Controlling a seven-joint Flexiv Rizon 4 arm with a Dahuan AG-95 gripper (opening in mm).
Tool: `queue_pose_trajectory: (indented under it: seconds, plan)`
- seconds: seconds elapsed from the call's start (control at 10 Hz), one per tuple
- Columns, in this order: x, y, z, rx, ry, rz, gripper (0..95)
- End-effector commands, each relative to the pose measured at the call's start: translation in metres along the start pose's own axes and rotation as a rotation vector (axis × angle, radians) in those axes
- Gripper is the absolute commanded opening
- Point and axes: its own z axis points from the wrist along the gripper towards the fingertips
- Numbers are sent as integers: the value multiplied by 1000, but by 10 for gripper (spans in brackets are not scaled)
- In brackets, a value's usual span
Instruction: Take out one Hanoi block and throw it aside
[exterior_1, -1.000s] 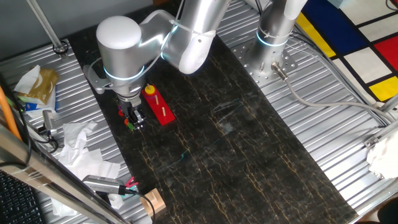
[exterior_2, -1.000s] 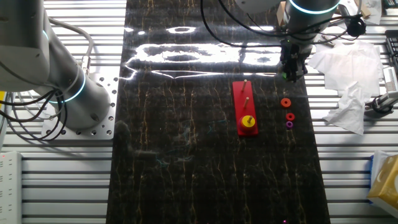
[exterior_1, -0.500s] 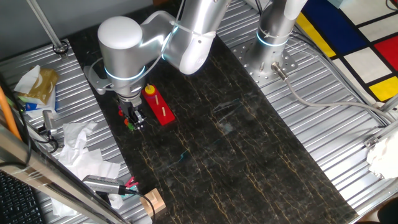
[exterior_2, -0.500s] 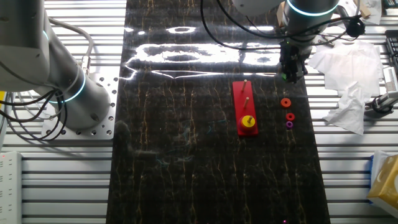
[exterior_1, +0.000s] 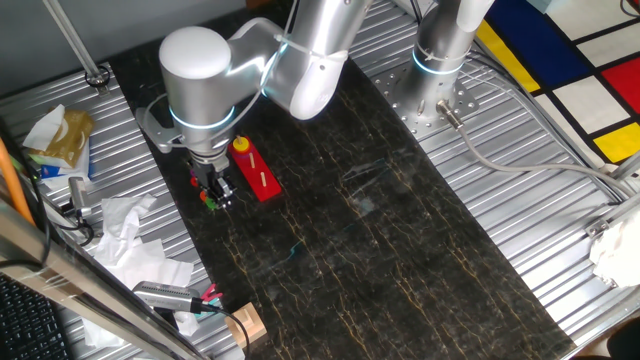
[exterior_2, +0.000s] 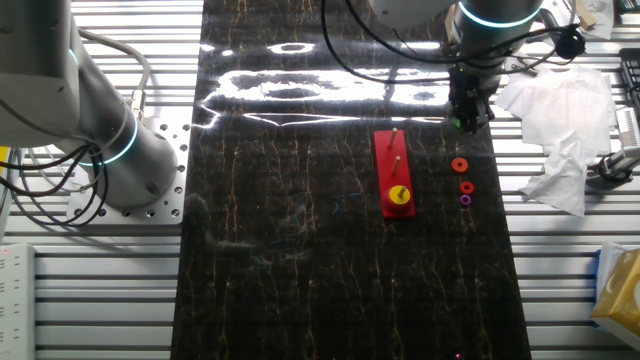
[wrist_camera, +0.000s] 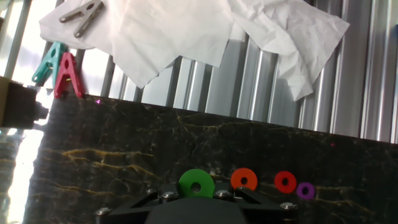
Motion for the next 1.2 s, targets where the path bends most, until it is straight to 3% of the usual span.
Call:
queue_pose_trajectory:
  seconds: [0.1,0.6,0.9,1.2]
  plan:
    - [0,0,1,-5,-3,0,0]
    - [0,0,1,0,3,19,0]
    - [0,0,1,13,28,24,0]
    - [0,0,1,6,41,33,0]
